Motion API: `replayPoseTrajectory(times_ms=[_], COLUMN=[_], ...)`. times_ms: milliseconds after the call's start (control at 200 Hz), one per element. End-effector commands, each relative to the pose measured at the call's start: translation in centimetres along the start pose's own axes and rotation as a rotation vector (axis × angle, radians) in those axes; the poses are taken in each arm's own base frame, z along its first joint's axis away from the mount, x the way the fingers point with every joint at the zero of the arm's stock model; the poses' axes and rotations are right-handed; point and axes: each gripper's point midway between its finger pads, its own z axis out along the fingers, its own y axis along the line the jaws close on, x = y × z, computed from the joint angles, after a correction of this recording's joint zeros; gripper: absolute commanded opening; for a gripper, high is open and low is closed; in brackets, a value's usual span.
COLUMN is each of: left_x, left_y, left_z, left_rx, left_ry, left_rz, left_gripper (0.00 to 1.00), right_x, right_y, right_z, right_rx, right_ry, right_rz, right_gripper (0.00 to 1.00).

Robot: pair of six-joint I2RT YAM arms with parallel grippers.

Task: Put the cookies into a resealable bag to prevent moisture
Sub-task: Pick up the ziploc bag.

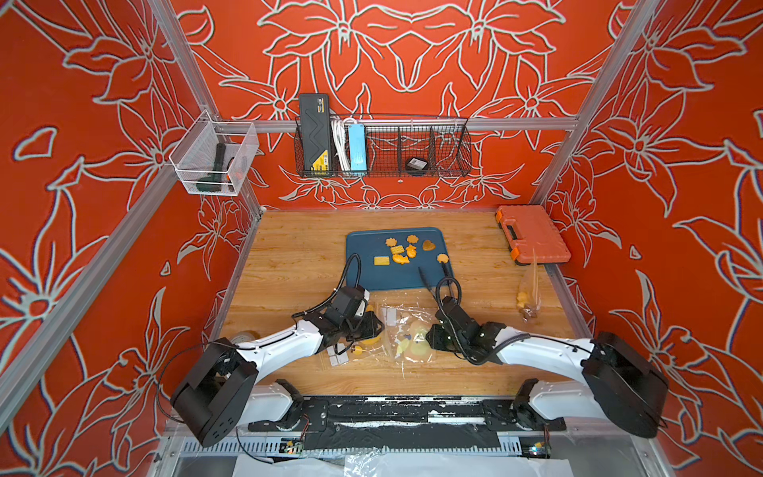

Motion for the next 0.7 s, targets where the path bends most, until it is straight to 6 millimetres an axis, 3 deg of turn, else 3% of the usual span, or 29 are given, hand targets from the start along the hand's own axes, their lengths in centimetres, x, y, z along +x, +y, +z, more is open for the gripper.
replayPoseTrajectory(times_ms=[0,125,215,335,420,480,636,696], left_x=[0.8,1.0,0.8,0.1,-1.0,-2.1,-5.8,-7.5], left_y=[0.7,0.5,0.5,0.2,-0.6,-1.5,-4.6,-4.4], left_z=[0.4,0.3,-0.1,-1.0,-2.4,-3.8,-8.2,-9.8], left_rx=[0.005,0.024,0.017,-0.003,-0.020,-0.032,-0.065,-0.146], left_ry=[0.025,0.030,0.014,-0.020,-0.063,-0.105,-0.232,-0.263], left_rz=[-0.046,-0.070,-0.070,-0.045,-0.006,0.031,0.155,0.190], left_gripper=[0.25,0.15,0.00,0.00,0.00,0.00,0.00,0.00], right_x=[3.7,3.7,3.6,3.0,1.6,-0.1,-4.4,-5.1], right_y=[-4.7,-4.8,-4.8,-4.3,-3.4,-2.6,-0.5,-0.8], right_z=[0.7,0.8,0.9,0.5,-0.9,-2.8,-8.9,-10.3], right_rx=[0.161,0.161,0.160,0.137,0.096,0.064,-0.023,0.002], right_ry=[0.120,0.116,0.110,0.082,0.011,-0.077,-0.312,-0.340], right_rz=[0.026,0.043,0.053,0.056,0.044,0.025,-0.108,-0.153], right_gripper=[0.33,0.30,0.26,0.26,0.29,0.43,0.97,0.98])
